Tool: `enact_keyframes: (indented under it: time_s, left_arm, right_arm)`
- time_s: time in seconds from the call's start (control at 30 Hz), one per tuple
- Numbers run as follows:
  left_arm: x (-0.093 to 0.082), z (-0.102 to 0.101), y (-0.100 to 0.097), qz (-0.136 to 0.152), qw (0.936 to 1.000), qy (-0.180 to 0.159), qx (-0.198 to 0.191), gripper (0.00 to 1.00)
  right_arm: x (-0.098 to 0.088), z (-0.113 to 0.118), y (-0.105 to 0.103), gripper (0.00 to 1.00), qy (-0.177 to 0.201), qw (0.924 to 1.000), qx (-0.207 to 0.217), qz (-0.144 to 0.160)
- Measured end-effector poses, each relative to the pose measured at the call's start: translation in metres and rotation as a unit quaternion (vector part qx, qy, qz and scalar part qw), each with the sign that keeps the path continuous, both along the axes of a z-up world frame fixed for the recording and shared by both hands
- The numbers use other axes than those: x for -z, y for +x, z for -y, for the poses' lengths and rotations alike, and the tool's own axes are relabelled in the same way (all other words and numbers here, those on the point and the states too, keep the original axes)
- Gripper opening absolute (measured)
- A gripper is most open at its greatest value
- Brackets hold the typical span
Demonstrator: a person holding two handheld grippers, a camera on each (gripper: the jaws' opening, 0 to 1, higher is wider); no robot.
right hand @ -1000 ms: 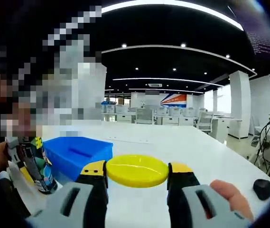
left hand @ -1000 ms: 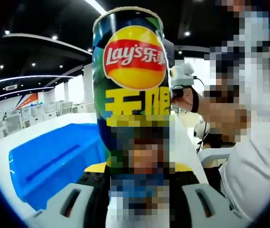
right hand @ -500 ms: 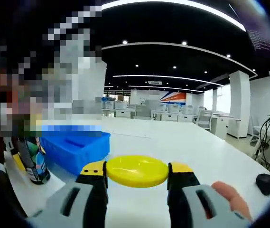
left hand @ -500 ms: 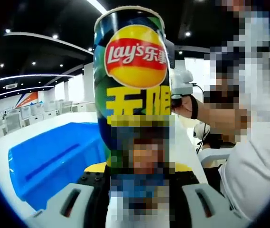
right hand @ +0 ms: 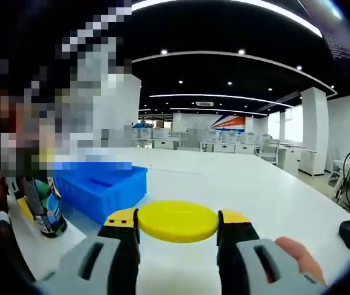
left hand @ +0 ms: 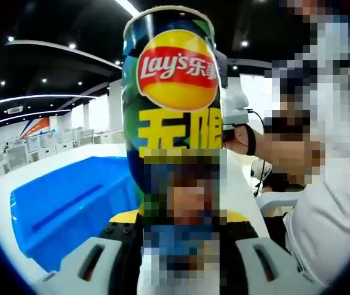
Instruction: Open the lid of the chip container on the table, take out the chips, place them into the box in front of the container, and close the lid
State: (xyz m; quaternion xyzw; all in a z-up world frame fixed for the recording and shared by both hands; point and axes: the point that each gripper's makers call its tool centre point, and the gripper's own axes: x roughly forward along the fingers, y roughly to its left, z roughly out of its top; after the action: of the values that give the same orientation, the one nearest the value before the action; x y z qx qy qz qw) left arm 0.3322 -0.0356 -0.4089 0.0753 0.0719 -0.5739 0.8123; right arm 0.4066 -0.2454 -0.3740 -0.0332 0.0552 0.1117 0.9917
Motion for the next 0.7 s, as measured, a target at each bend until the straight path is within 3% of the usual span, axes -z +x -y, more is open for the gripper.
enact_keyframes:
  time_s: [0.7]
  left_arm:
    - [0.005, -0.001, 0.0, -0.001, 1.0, 0.007, 0.001, 0.47]
  right_arm:
    - [0.03, -0.005, 0.004, 0.49, -0.012, 0.9989, -0.006, -0.045]
